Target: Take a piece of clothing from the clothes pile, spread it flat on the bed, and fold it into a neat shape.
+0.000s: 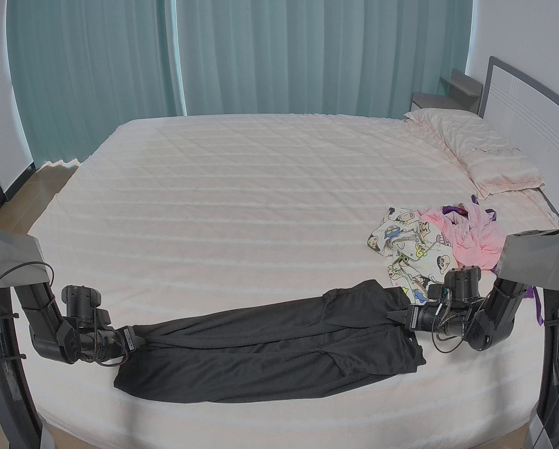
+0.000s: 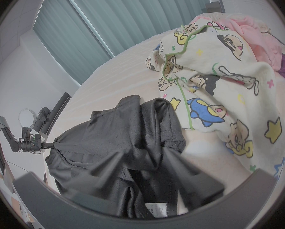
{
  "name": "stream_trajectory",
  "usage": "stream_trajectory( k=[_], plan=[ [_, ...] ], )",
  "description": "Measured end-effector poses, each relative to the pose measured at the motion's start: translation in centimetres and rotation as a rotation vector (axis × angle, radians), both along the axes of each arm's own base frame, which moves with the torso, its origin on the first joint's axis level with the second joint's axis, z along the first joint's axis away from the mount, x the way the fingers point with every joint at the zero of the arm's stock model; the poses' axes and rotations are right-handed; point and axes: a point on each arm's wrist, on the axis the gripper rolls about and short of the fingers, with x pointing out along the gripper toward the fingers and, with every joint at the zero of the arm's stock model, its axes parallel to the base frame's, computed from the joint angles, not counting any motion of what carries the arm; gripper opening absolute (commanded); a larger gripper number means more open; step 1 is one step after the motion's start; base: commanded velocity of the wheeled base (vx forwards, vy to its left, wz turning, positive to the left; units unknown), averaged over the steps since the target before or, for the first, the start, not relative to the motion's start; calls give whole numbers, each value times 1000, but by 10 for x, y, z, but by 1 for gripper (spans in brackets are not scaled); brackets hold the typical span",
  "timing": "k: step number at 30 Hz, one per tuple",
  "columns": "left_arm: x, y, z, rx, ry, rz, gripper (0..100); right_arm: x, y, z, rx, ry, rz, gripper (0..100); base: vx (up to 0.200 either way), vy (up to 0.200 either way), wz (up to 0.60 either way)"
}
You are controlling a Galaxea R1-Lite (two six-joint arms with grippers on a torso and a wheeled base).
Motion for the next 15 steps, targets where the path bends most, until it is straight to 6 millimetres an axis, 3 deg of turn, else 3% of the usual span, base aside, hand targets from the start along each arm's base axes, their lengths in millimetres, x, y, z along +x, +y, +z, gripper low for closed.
stream_trajectory(
  k=[7, 15],
  plan=[
    [-1, 0, 0, -2, 3, 7, 100, 1, -1, 12, 21, -38, -11, 100, 0, 0, 0],
    [-2, 13, 9, -87, -10, 108, 100, 5, -1, 42, 112, -80, -34, 100, 0, 0, 0]
  ],
)
